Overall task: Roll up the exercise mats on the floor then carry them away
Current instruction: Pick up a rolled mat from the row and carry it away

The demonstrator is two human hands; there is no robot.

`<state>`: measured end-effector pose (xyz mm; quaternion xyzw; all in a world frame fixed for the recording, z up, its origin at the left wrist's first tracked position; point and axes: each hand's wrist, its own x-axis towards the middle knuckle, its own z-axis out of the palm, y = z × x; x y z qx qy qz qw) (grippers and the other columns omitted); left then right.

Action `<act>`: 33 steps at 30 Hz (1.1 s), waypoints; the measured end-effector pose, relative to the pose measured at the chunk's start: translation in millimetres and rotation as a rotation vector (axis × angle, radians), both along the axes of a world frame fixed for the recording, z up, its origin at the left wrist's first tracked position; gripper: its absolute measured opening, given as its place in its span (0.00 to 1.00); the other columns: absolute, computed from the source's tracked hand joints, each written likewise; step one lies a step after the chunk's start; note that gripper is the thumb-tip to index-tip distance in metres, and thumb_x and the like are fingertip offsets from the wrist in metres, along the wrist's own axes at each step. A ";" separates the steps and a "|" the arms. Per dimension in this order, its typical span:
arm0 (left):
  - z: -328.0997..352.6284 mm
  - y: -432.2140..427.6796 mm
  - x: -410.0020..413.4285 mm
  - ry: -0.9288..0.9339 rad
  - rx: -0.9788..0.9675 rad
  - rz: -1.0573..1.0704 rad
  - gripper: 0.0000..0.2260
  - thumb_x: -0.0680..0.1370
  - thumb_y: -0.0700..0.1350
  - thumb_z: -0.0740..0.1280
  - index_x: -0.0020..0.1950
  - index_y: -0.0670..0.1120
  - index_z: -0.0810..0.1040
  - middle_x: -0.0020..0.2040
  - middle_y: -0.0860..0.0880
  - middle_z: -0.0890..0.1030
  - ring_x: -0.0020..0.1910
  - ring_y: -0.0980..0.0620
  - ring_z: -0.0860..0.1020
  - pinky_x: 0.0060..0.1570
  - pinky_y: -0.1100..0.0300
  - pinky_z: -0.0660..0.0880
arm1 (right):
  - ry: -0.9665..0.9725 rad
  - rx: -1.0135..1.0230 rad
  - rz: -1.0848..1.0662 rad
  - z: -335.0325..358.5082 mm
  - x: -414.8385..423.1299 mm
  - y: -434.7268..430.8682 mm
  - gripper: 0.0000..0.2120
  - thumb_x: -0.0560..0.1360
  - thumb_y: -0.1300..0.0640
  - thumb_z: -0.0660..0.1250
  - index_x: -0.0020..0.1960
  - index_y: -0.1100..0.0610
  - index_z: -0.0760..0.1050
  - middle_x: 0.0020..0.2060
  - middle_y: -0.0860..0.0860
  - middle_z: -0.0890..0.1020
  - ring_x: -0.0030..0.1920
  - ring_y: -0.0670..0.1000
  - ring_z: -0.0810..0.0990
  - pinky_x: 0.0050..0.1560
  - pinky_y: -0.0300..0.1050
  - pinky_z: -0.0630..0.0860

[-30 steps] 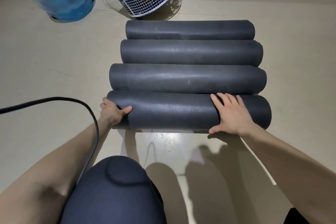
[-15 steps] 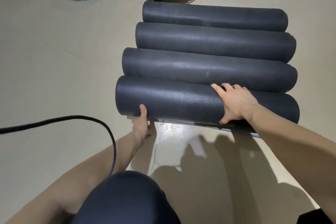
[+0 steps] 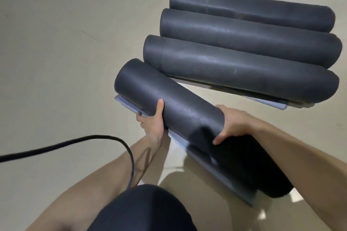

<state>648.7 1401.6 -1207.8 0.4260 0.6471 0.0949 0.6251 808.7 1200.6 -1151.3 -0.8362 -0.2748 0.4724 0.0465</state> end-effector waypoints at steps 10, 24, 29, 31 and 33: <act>-50.3 4.0 -61.9 0.236 -0.007 -0.371 0.08 0.75 0.47 0.66 0.51 0.46 0.76 0.44 0.42 0.86 0.41 0.40 0.86 0.49 0.42 0.84 | -0.041 0.136 -0.198 -16.9 -56.5 30.1 0.71 0.52 0.31 0.82 0.83 0.37 0.43 0.73 0.49 0.71 0.70 0.58 0.73 0.65 0.55 0.74; 27.7 -8.4 -54.0 -0.039 -0.105 -0.299 0.36 0.62 0.63 0.82 0.65 0.49 0.78 0.52 0.53 0.88 0.50 0.50 0.87 0.48 0.51 0.83 | -0.095 0.184 -0.215 -9.2 -106.0 62.9 0.61 0.52 0.25 0.75 0.77 0.41 0.51 0.64 0.50 0.76 0.61 0.59 0.79 0.57 0.58 0.79; 81.4 -0.6 -65.3 -0.014 -0.028 -0.296 0.33 0.63 0.59 0.83 0.63 0.49 0.78 0.53 0.54 0.87 0.51 0.52 0.86 0.56 0.46 0.83 | -0.042 0.245 -0.305 38.7 -123.5 61.8 0.63 0.53 0.26 0.76 0.79 0.40 0.48 0.69 0.49 0.72 0.63 0.57 0.78 0.59 0.60 0.80; 112.0 2.9 -64.5 -0.001 0.009 -0.322 0.36 0.60 0.61 0.83 0.63 0.49 0.78 0.54 0.55 0.87 0.51 0.52 0.86 0.55 0.46 0.83 | -0.025 0.305 -0.355 64.4 -125.8 59.2 0.62 0.52 0.28 0.77 0.78 0.40 0.51 0.68 0.49 0.73 0.63 0.56 0.78 0.59 0.58 0.80; 158.8 2.3 -58.2 0.029 0.035 -0.337 0.40 0.57 0.63 0.83 0.64 0.50 0.77 0.55 0.56 0.86 0.52 0.53 0.86 0.56 0.50 0.82 | -0.016 0.341 -0.401 104.8 -124.3 54.6 0.62 0.52 0.28 0.77 0.78 0.39 0.52 0.67 0.49 0.73 0.64 0.55 0.77 0.59 0.57 0.79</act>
